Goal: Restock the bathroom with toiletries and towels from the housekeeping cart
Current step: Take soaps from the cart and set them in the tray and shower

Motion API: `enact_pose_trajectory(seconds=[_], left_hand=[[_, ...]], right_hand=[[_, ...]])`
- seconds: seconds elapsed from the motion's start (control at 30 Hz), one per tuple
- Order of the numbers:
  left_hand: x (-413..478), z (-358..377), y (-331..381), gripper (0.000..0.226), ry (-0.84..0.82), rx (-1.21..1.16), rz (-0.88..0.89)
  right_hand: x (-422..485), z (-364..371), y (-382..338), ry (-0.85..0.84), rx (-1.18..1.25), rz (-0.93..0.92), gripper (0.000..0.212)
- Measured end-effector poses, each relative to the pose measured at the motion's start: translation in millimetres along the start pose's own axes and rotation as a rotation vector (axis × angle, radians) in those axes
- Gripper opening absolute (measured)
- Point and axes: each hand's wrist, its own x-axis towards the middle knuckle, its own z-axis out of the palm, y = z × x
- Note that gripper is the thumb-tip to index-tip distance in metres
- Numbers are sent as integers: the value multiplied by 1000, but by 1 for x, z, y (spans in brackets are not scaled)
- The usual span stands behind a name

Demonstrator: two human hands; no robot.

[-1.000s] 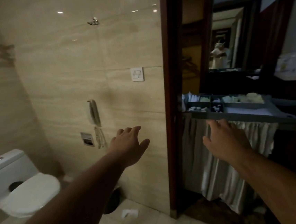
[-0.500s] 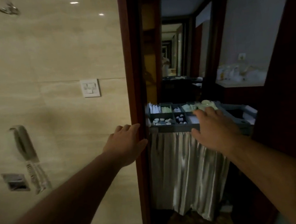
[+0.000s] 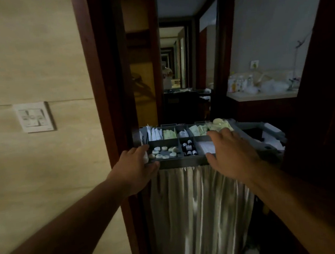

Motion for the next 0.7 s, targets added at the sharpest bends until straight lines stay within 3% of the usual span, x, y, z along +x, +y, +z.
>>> enact_pose_trajectory(seconds=[0.2, 0.5, 0.7], left_hand=[[71, 26, 11, 73, 4, 47, -48], [129, 78, 3, 61, 205, -49, -147], [147, 136, -16, 54, 216, -136, -160]], right_hand=[[80, 32, 34, 36, 45, -104, 55], [143, 103, 50, 24, 258, -123, 50], [156, 161, 76, -101, 427, 19, 46]])
